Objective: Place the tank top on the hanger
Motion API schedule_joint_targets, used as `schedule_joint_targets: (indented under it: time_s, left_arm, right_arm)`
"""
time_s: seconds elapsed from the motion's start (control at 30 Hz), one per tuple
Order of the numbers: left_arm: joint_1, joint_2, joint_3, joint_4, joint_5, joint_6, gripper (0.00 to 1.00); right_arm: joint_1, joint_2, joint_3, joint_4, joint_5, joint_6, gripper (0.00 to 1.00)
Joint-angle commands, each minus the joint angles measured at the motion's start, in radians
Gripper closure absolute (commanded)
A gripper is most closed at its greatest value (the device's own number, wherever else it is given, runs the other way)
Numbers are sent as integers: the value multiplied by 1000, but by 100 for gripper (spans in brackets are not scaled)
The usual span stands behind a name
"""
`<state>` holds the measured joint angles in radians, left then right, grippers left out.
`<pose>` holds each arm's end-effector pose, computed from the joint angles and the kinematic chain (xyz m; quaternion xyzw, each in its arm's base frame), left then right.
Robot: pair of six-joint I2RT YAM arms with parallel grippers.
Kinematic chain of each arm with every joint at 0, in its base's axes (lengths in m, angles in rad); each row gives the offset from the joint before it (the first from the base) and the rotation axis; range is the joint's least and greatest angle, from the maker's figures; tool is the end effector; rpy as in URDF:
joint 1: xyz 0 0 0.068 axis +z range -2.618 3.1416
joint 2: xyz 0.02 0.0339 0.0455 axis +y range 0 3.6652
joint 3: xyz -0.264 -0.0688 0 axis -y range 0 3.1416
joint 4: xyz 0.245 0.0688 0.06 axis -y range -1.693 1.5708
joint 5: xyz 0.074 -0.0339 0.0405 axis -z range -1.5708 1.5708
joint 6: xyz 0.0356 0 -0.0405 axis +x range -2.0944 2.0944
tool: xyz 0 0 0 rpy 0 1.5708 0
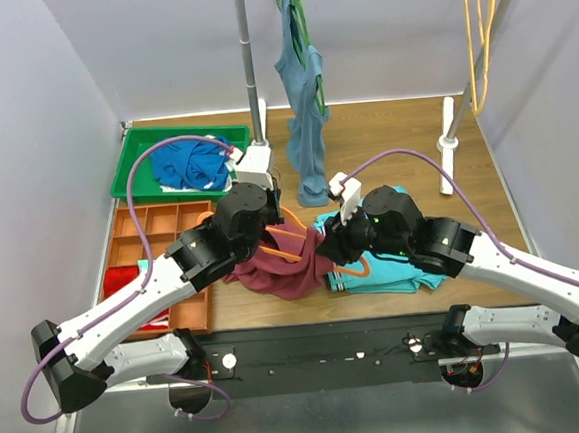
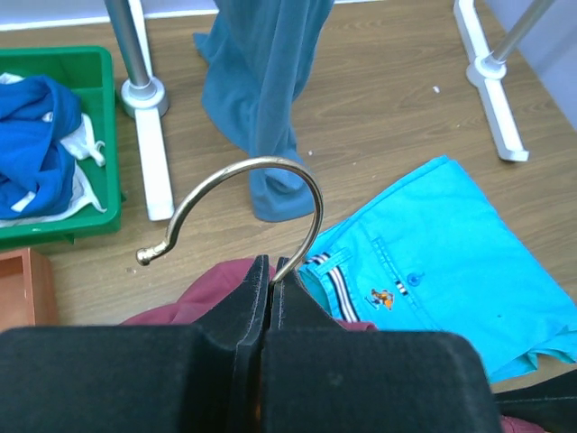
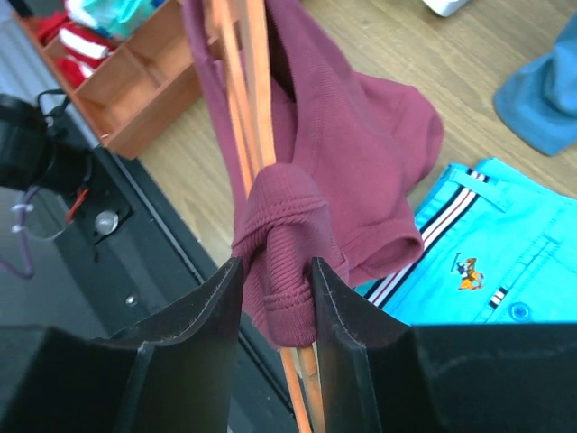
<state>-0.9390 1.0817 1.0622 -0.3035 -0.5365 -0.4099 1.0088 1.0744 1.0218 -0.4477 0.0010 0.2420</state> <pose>0.1572 -0.1840 0.3686 0.0552 0.7958 -0.1838 0.5743 0.1270 0.2016 0.3401 -0.3215 0.7978 0.2982 0.4138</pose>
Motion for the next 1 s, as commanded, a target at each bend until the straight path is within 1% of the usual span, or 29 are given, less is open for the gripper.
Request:
schedule_joint_targets:
  time_s: [0.0,0.07,0.17,0.2,0.27,0.33,0.37,0.43,0.47,0.5,0.53,0.57,0.6,0.63,0.7,0.73,0.8,0.83,0.93,0.97]
  left_arm:
    - [-15,-26,51,35,27,20,100]
    - [-18,-29,53,37,27,20,100]
    - [-21,-34,55,44,26,22,100]
    - [-23,-34,53,50,27,22,100]
    - [-24,-34,51,58,32,19,100]
    - [-26,-35,59,63,41,16,100]
    - [-26,-35,62,64,44,16,100]
    - [-27,-36,70,63,46,17,100]
    - [-27,-35,73,61,47,17,100]
    - [-27,-37,76,57,47,17,100]
    - [-27,-36,82,52,40,17,100]
    - [-27,-34,87,49,36,14,96]
    - [-27,-32,88,40,32,11,86]
    - [-27,-31,99,34,27,8,72]
    - [-27,-28,110,17,23,3,64]
    - [-27,-26,123,11,20,-1,51]
    - [-27,-28,137,-2,12,-1,48]
    - [-27,-35,146,-2,13,2,43]
    - [-27,-45,176,-22,17,2,31]
    - [-27,-49,180,-26,21,2,29]
  right_arm:
    - [4,-44,11,-52,-50,-10,56]
    - [4,-56,6,-55,-39,-7,54]
    - [4,-70,-2,-39,-73,6,55]
    - [4,-73,-11,-22,-91,9,55]
    - [4,-77,-22,-6,-99,26,60]
    - [4,-74,-35,15,-99,39,68]
    - [4,-68,-38,20,-95,43,76]
    - [4,-65,-43,24,-53,60,86]
    - [4,-65,-43,26,-38,65,97]
    - [2,-70,-43,29,-9,71,99]
    - [4,-74,-45,30,-6,83,99]
    - [4,-80,-48,32,32,91,99]
    - [4,-85,-51,43,62,97,99]
    - [4,-105,-52,47,73,108,99]
    - [4,-129,-69,72,109,114,99]
    - [4,-151,-72,76,117,120,99]
    - [4,-171,-72,84,155,121,99]
    - [4,-177,-71,84,168,125,99]
    - [4,-198,-46,73,218,128,99]
    - [4,-211,-37,69,234,129,99]
